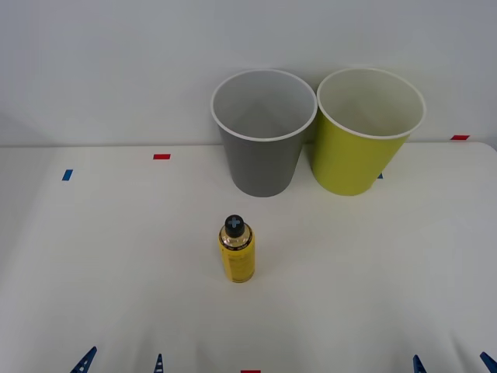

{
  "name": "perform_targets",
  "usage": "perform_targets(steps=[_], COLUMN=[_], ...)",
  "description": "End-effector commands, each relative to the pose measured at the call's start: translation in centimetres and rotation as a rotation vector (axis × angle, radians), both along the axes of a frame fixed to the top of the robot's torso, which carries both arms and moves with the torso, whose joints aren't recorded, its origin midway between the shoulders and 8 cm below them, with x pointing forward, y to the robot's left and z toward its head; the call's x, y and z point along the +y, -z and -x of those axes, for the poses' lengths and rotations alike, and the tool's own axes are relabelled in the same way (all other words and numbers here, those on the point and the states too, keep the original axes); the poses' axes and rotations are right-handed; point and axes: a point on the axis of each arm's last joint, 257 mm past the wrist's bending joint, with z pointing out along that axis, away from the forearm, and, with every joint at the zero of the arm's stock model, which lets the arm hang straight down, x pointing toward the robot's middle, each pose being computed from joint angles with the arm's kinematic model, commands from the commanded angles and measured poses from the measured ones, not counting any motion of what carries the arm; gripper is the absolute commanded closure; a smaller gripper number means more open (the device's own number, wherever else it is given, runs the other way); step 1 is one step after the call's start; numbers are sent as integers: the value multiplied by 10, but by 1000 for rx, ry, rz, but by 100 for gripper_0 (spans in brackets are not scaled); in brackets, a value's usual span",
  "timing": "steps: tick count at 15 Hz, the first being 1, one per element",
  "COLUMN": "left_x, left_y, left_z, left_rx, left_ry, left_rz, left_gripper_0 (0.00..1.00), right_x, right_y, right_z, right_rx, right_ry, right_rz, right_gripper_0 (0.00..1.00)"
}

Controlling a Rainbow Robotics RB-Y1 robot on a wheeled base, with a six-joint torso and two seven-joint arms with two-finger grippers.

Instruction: Put cans in the gray bin and PET bottles in the light green bin.

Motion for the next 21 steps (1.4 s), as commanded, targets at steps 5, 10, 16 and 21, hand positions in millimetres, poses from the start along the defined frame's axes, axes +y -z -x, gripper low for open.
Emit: perform_targets(steps=[5, 10, 16, 21], left_x=[0, 0, 0, 0], left_y=[0, 0, 0, 0], left_z=[0, 0, 0, 0], left_rx=[0, 0, 0, 0], left_ry=[0, 0, 0, 0], left_rz=[0, 0, 0, 0], left_gripper_0=[0, 0, 0, 0], right_x=[0, 0, 0, 0], right_y=[0, 0, 0, 0], right_z=[0, 0, 0, 0], right_rx=[0, 0, 0, 0], right_ry=[0, 0, 0, 0], right_rz=[0, 0, 0, 0], right_gripper_0=[0, 0, 0, 0])
